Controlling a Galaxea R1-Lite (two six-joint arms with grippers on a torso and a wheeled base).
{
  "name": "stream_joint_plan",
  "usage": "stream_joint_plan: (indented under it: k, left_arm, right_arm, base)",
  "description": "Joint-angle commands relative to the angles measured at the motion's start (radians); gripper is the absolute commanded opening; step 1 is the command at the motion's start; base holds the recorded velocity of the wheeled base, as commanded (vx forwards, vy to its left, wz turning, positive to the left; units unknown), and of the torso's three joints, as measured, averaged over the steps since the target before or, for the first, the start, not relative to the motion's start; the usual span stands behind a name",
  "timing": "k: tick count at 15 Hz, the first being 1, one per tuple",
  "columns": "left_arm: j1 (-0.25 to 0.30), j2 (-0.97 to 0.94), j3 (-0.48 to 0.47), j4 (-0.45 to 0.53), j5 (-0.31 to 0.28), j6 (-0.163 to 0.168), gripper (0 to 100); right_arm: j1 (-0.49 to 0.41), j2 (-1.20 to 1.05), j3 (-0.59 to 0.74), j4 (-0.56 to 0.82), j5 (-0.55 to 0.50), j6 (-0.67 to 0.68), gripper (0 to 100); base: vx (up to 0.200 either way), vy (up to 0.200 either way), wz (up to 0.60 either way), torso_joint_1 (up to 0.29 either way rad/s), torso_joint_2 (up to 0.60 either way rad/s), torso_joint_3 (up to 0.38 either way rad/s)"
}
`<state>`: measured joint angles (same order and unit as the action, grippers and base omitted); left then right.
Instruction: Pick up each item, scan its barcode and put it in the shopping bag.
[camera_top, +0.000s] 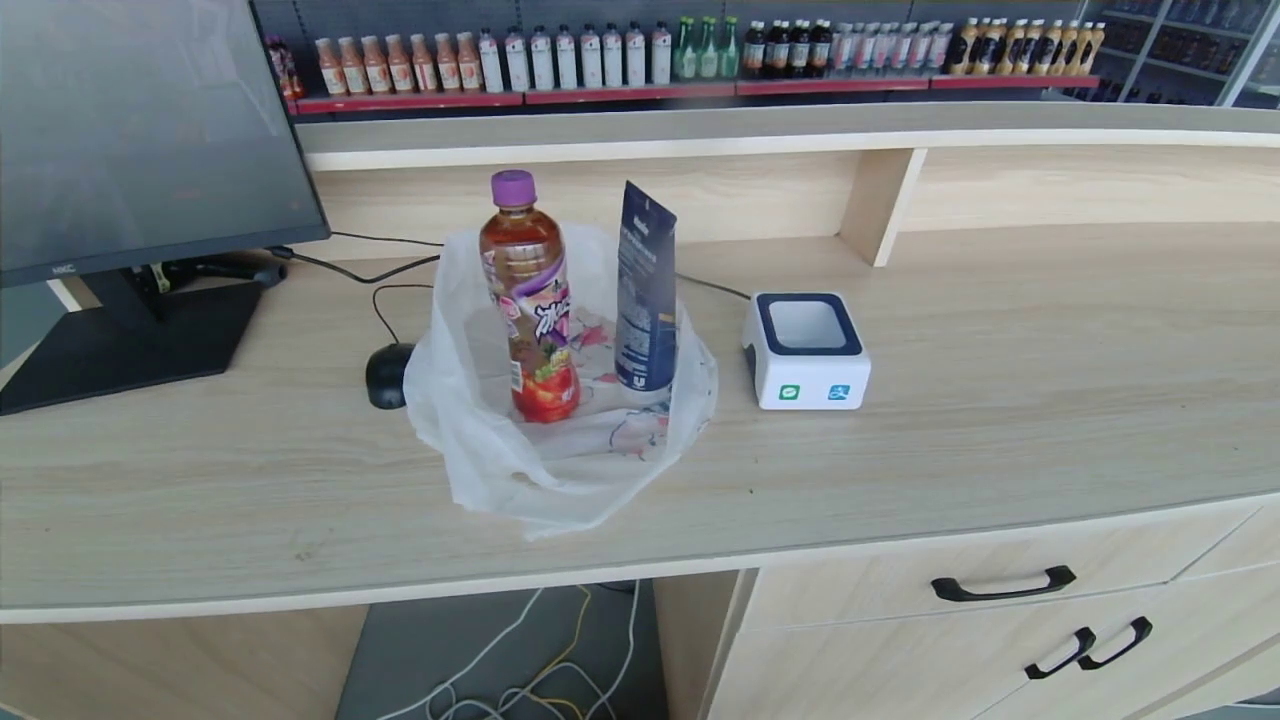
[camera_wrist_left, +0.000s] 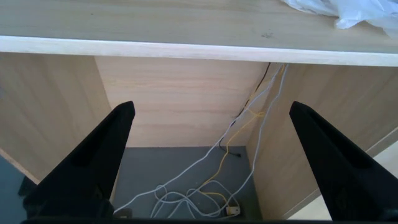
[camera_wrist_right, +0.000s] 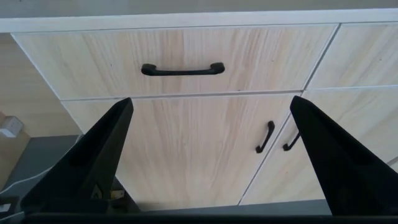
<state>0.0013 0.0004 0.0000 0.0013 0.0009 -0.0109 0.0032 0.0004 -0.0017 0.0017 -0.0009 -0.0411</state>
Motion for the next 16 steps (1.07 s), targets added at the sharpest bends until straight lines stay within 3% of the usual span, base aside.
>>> stream_joint_plan:
  k: [1, 11, 16]
  left_arm:
    - [0.0, 0.001, 0.0, 0.0, 0.001, -0.001, 100]
    - [-0.001, 0.0, 0.0, -0.001, -0.001, 0.003, 100]
    - [0.0, 0.0, 0.0, -0.001, 0.001, 0.0, 100]
  right_arm:
    - [0.0, 0.0, 0.0, 0.0, -0.001, 0.001, 100]
    - [0.0, 0.0, 0.0, 0.0, -0.001, 0.018, 100]
    - [0.0, 0.0, 0.0, 0.0, -0.002, 0.012, 100]
  base:
    - [0.0, -0.2, 0.0, 0.007, 0.0, 0.007]
    - [0.0, -0.2, 0.0, 0.001, 0.01, 0.004]
    - [0.0, 0.0, 0.0, 0.0, 0.0, 0.0]
